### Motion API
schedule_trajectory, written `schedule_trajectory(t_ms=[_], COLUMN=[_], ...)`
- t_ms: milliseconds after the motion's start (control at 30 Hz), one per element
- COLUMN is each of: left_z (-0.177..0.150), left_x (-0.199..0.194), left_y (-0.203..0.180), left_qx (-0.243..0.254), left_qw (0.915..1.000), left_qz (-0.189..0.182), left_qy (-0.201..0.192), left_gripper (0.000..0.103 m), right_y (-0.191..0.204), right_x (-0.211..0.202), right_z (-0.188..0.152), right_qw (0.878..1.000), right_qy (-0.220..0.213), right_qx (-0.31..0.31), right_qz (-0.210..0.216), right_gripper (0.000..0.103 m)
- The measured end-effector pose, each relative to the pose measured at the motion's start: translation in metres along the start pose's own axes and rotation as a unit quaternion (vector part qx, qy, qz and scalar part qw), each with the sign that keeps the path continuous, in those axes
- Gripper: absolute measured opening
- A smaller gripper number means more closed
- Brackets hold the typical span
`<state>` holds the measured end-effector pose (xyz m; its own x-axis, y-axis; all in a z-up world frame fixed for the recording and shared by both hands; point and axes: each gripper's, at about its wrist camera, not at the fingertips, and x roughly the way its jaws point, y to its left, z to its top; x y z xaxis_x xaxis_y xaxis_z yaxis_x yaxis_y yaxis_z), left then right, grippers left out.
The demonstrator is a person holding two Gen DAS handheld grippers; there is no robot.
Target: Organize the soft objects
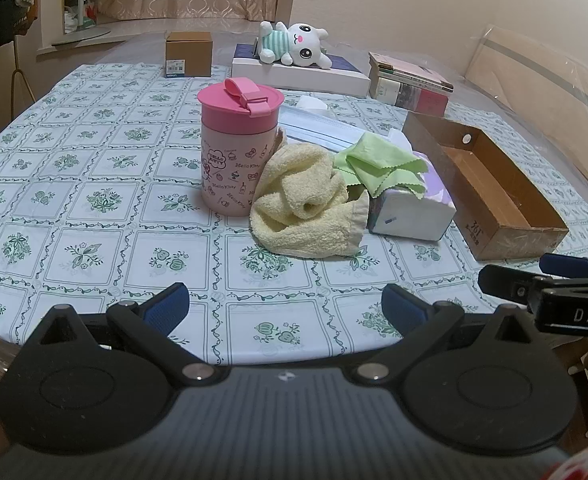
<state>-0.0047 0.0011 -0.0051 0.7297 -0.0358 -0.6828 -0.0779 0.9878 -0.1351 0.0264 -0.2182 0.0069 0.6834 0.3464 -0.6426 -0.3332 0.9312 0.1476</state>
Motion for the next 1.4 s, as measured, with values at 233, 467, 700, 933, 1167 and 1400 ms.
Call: schedule_trajectory(t_ms=[233,467,700,933,1167,1400], left_z=[0.000,0.006,0.018,0.026,0.030,0.027], left_x=[0.002,0.013,0.037,0.069,0.107,0.145], left_y=[0.001,0.019,0.044,0.045,0.019,-0.015], left_qx=[-0.003,-0.017,-0.016,0.089,0.195,0.253], left_qw=[1.0000,0.9998,0.9999,0.9943,0.9770,0.9641], left_qz=[-0.002,-0.008,0.000,-0.050,-0.076,-0.069], left_qy=[0.002,0.005,-0.004,-0.029,-0.039,-0.042], left_gripper=[0.102,0.098,0.098,0.098,0.090,0.081], right_y=[0.000,0.005,0.017,0.023,0.005,-0.014], right_x=[0.001,0.015,0.044,0.084,0.111,0.126], right_z=[-0.001,-0.003,0.004,0.021,0.034,0.045], right_qw=[1.000,1.000,0.998,0.995,0.991,0.993], right_qy=[0.001,0.001,0.004,0.001,-0.014,-0.019], right_qx=[0.001,-0.012,-0.054,-0.097,-0.130,-0.117], right_qz=[-0.001,0.007,0.028,0.024,-0.003,-0.008], right_gripper=[0.102,0.102,0.102,0.102,0.102,0.101])
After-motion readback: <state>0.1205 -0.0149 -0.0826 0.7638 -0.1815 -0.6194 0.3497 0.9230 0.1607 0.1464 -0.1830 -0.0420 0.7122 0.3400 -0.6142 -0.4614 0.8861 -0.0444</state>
